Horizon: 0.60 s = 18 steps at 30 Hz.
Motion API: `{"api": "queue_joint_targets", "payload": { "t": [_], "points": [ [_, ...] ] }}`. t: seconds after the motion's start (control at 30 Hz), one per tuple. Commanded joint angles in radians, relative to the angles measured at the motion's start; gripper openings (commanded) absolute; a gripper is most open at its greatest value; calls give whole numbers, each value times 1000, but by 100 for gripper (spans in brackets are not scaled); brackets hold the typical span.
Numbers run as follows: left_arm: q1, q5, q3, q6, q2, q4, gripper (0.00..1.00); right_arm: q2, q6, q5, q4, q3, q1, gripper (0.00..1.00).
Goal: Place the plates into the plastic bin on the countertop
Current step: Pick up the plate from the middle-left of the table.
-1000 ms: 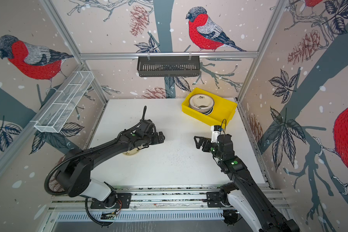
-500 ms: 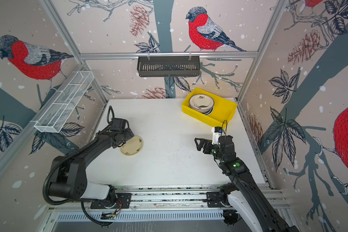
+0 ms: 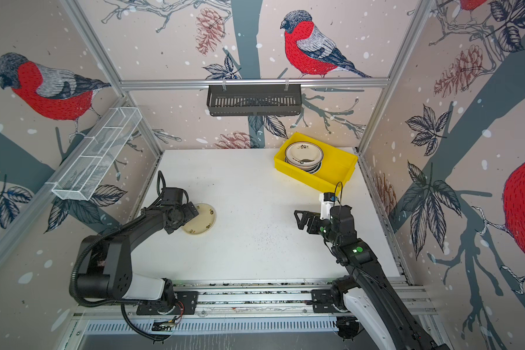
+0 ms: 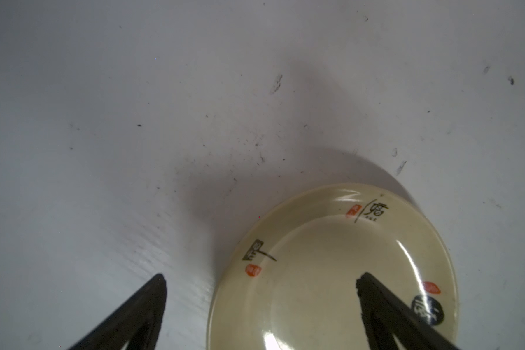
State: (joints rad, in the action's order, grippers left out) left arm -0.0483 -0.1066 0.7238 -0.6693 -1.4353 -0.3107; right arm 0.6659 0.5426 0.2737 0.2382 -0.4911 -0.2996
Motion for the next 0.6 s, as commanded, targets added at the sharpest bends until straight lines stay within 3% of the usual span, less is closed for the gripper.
{"api": "queue_joint_targets", "payload": {
  "t": [0.0, 0.27, 0.43, 0.57],
  "points": [
    [1, 96, -17, 37, 1, 90, 97, -3, -14, -2, 12, -4, 2, 99],
    [-13, 254, -120, 47, -23, 230, 97, -24, 5, 3, 31, -4, 2, 99],
    [-128, 225, -133, 63, 3, 278, 97, -40, 23, 8, 32, 2, 1, 99],
    [-174, 274, -138, 35, -22, 349, 97, -38, 42, 23, 17, 17, -4, 99]
  ]
}}
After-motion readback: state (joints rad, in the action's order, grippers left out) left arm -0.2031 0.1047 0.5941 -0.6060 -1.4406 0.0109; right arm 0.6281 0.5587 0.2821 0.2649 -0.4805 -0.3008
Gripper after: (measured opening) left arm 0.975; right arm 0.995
